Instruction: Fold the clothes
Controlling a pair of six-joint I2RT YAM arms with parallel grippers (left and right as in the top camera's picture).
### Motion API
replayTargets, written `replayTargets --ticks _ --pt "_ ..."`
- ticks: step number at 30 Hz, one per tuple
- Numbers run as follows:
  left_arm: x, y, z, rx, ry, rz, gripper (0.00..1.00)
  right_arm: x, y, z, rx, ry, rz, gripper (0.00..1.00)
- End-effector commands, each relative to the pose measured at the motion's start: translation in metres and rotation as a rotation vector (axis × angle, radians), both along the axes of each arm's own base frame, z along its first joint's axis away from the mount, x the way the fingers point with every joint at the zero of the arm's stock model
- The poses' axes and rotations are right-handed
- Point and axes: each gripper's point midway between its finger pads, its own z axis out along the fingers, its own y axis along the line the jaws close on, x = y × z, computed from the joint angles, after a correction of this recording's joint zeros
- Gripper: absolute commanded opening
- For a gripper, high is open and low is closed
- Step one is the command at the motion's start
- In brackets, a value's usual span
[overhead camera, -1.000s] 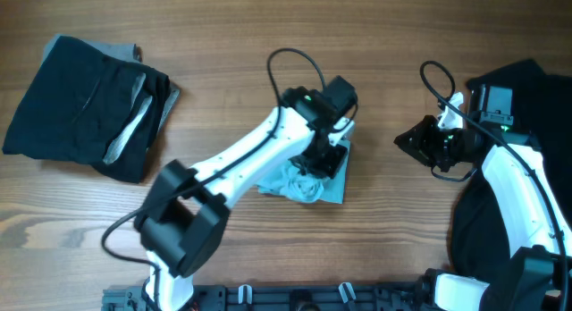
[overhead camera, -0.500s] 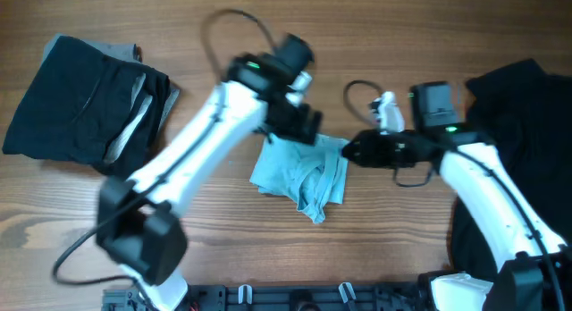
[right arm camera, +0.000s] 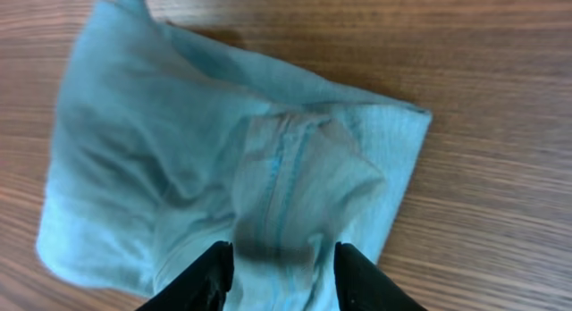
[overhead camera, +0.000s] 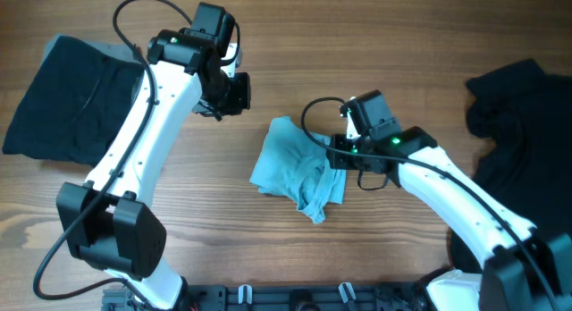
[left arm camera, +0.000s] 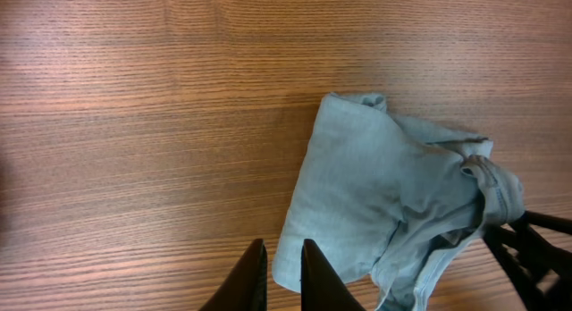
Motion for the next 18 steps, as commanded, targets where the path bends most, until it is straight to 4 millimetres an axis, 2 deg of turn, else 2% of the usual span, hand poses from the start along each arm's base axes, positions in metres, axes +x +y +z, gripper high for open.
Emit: replayTargets --ticks 1,3,5,6,7,8,9,11,14,16,17,18 --pt "-0.003 0.0 -0.009 0.005 0.023 0.0 0.14 -0.001 0.004 -0.017 -0.01 0.047 -0.006 0.12" --pt "-0.005 0.002 -0.013 0.009 0.035 0.001 0.13 0.001 -0.002 -0.017 -0.045 0.032 0.005 0.04" --pt "-0.008 0.002 -0.017 0.013 0.047 0.001 0.13 0.006 -0.021 -0.013 -0.109 0.01 -0.046 0.04" --pt "-0.01 0.002 -0.019 0.014 0.053 0.0 0.13 0.008 -0.036 -0.011 -0.146 0.002 -0.085 0.08" --pt "-0.011 0.003 -0.021 0.016 0.059 -0.001 0.13 0.009 -0.052 -0.008 -0.18 0.005 -0.146 0.33" --pt "-0.012 0.003 -0.022 0.017 0.062 -0.001 0.13 0.007 -0.063 -0.007 -0.191 0.02 -0.191 0.48" --pt "-0.013 0.003 -0.024 0.019 0.067 -0.001 0.13 0.003 -0.073 -0.005 -0.192 0.045 -0.233 0.51" --pt "-0.013 0.003 -0.024 0.019 0.068 -0.001 0.13 -0.004 -0.079 -0.002 -0.17 0.08 -0.257 0.51" --pt "-0.012 0.003 -0.024 0.017 0.062 0.0 0.15 -0.008 -0.057 0.015 -0.058 0.046 -0.098 0.5" --pt "-0.011 0.003 -0.024 0.016 0.057 0.0 0.18 -0.01 -0.023 0.042 0.093 -0.051 0.122 0.49" --pt "-0.011 0.002 -0.024 0.015 0.057 0.0 0.18 -0.01 -0.011 0.053 0.148 -0.09 0.177 0.45" --pt "-0.011 0.002 -0.024 0.015 0.057 -0.001 0.18 -0.008 -0.004 0.062 0.192 -0.119 0.189 0.34"
